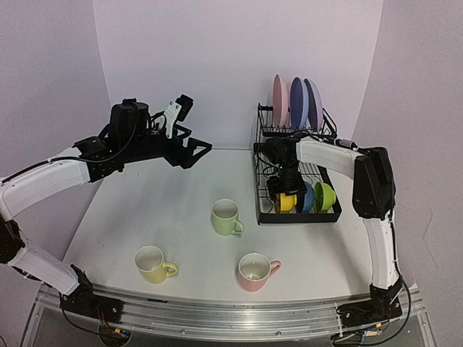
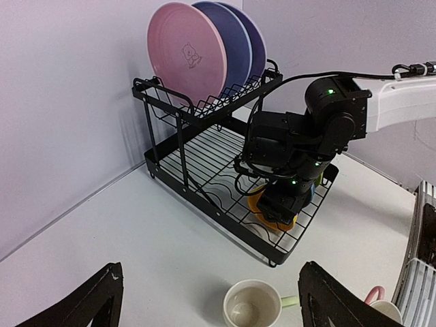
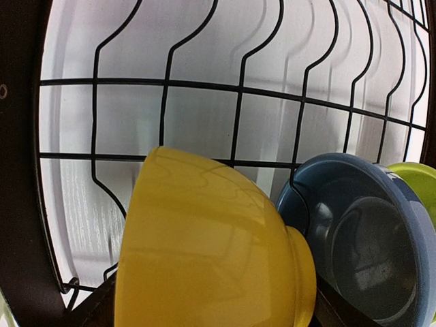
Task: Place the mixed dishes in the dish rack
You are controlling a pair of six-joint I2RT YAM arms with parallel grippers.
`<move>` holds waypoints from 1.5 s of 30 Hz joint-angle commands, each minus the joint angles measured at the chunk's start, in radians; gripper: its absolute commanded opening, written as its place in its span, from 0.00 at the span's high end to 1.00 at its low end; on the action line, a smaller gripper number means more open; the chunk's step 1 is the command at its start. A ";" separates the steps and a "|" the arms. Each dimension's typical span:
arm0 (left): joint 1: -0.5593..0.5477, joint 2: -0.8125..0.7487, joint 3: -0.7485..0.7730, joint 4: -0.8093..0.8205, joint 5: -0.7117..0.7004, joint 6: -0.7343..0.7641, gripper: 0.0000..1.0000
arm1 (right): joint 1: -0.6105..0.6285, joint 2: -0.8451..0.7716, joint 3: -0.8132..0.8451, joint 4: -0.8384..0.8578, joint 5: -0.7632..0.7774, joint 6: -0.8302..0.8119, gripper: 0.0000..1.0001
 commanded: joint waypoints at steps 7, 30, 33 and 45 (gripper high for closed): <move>0.007 -0.015 0.021 0.015 0.022 0.012 0.11 | -0.002 -0.101 0.037 -0.027 -0.012 -0.017 0.17; 0.027 0.283 0.122 -0.343 0.177 -0.107 0.12 | 0.008 -0.342 0.044 -0.042 -0.136 -0.026 0.03; 0.020 0.427 0.247 -0.465 0.190 -0.075 0.15 | 0.016 -0.388 0.022 -0.042 -0.156 0.000 0.05; -0.019 0.619 0.368 -0.460 0.059 0.145 0.34 | 0.027 -0.517 -0.094 -0.041 -0.161 0.076 0.07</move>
